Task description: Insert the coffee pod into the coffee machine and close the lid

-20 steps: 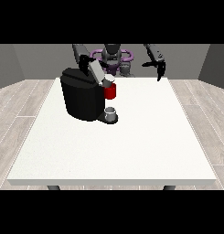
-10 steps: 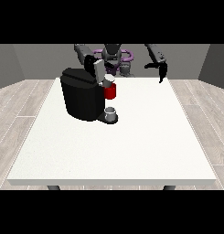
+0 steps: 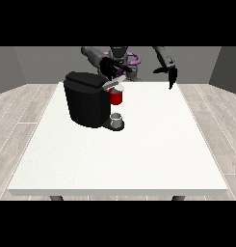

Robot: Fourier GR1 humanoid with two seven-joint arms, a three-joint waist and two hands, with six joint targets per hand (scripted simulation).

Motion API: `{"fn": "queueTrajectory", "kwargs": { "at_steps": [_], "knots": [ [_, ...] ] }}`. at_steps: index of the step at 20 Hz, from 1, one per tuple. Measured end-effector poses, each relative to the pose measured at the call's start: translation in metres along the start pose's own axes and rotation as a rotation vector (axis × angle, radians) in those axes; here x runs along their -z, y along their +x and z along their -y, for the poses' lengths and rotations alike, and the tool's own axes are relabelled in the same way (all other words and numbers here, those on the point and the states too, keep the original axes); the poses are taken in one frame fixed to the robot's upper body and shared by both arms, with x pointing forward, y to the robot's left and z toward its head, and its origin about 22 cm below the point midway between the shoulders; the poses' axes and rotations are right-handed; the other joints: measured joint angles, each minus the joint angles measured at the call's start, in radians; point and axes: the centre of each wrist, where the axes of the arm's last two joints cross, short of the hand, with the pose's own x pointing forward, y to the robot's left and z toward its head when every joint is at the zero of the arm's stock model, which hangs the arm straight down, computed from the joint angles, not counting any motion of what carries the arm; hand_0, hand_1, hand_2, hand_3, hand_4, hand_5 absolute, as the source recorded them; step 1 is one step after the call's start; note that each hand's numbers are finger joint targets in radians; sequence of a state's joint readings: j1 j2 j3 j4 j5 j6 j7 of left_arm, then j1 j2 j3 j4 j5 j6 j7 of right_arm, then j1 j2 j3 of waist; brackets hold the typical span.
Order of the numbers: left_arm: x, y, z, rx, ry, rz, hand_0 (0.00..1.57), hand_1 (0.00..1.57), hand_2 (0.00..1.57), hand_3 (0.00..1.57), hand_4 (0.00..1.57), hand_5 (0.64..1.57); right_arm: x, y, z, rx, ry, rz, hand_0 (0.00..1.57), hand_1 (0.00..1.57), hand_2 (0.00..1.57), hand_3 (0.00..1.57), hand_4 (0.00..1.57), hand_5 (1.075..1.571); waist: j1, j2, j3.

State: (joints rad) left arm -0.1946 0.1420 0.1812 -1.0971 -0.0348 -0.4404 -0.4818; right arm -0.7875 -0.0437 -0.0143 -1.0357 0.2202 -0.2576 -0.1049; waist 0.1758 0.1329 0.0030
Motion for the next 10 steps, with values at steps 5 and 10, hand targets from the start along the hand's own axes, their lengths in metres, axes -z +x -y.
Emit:
{"fn": "queueTrajectory", "kwargs": {
  "at_steps": [5, 10],
  "knots": [
    [0.004, 0.003, -0.012, -0.003, 0.003, 0.003, 0.0, 0.0, 0.0, 0.0, 0.36, 1.571, 0.012, 0.023, -0.017, -0.074, 0.047, 0.074, 0.0, 0.0, 0.0, 0.0, 0.38, 1.571, 0.01, 0.012, -0.0017],
    [0.0, -0.003, -0.014, -0.017, -0.015, -0.011, 0.0, 0.0, 0.0, 0.0, 0.36, 1.571, 0.018, 0.04, -0.032, -0.048, 0.074, 0.111, 0.0, 0.0, 0.0, 0.0, 0.41, 1.571, 0.028, 0.006, -0.0028]
  ]
}}
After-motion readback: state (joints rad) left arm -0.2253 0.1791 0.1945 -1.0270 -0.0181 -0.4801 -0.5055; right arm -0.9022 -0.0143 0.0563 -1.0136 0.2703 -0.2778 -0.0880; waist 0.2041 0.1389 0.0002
